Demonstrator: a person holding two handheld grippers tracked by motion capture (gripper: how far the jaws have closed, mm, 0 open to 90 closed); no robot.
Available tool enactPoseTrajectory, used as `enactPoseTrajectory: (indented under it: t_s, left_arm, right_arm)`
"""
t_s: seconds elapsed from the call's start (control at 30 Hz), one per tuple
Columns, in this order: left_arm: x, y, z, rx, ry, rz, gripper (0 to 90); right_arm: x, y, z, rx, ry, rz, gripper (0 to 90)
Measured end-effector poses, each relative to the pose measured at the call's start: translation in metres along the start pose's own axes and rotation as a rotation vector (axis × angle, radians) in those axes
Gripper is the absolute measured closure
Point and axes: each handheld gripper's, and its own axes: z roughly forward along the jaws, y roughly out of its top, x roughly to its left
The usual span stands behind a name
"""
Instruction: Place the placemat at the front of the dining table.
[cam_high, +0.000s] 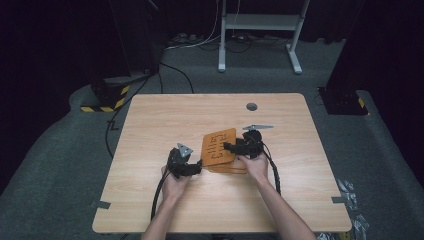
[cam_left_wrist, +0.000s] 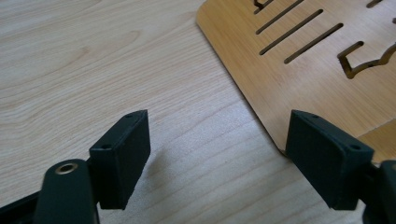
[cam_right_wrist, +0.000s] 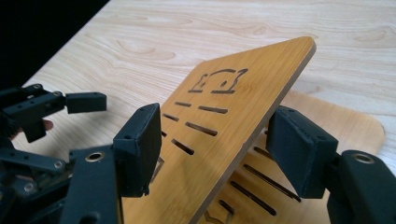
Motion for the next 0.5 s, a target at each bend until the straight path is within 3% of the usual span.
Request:
enactPoseTrajectory:
  t_s: [0.03, 0.23, 0.37, 0.43, 0.47, 0.5]
  left_arm:
    - [-0.001, 0.0, -0.001, -0.001, -0.003, -0.006, 20.6]
    - [-0.007, -0.001, -0.009, -0.025, -0.056, 0.05, 16.4]
    - [-0.008, -0.002, -0.007, -0.017, -0.085, 0.053, 16.8]
    - [-0.005, -0.004, -0.007, -0.031, -0.131, 0.024, 16.3]
    - [-0.006, -0.004, -0.006, -0.018, -0.119, 0.027, 17.4]
    - [-0.006, -0.005, -0.005, -0.019, -0.134, 0.029, 16.9]
  right_arm:
    - [0.001, 0.0, 0.0, -0.002, 0.004, 0.003, 35.8]
    - [0.006, 0.001, 0.002, 0.001, 0.024, 0.007, 35.8]
    - [0.007, 0.001, 0.004, 0.003, 0.04, 0.003, 38.0]
    - [0.01, 0.002, 0.003, -0.006, 0.055, 0.0, 40.8]
    - [0.011, 0.002, 0.003, -0.002, 0.062, -0.006, 41.9]
    - [0.013, 0.002, 0.003, -0.005, 0.07, -0.012, 42.7]
